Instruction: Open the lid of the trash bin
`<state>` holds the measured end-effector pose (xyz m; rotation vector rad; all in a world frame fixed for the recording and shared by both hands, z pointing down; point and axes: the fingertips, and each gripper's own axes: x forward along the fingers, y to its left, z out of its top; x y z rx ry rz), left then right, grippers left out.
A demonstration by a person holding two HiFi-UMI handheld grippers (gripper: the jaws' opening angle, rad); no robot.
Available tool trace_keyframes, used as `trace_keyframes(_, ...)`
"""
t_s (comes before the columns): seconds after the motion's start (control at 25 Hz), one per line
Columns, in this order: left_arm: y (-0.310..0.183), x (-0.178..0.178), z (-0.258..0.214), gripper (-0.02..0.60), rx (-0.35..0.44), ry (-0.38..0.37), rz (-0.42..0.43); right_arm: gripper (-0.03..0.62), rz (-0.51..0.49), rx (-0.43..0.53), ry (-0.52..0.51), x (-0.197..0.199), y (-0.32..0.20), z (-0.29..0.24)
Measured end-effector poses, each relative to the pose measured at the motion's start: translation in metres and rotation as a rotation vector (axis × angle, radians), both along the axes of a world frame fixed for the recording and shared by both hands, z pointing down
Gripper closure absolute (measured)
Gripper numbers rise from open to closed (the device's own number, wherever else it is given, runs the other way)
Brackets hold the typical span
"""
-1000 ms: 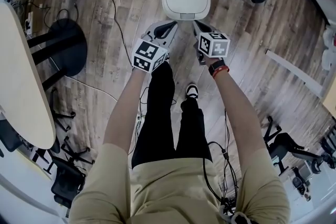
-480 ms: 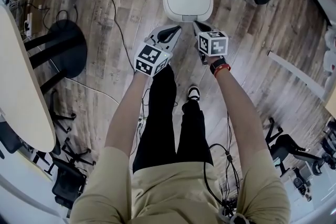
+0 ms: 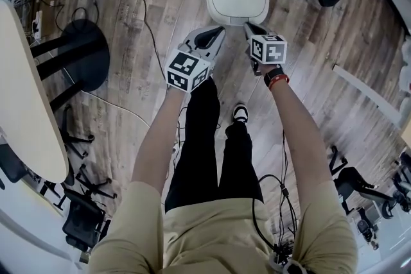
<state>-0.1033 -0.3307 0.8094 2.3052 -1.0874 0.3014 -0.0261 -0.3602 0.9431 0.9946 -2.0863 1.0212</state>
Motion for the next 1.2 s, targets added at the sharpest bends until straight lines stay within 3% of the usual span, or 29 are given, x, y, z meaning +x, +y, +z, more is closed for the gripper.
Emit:
trace_keyframes(0.8, 0.005, -0.007, 0.012, 0.557, -0.019, -0.053, 0.015, 0.58, -0.013, 0.028, 0.052, -0.004, 0.003, 0.006)
trace_keyframes(1.2, 0.005, -0.019, 0.021, 0.557, -0.046, -0.068, -0.026, 0.58, -0.043, 0.028, 0.078, -0.003, 0.004, 0.01)
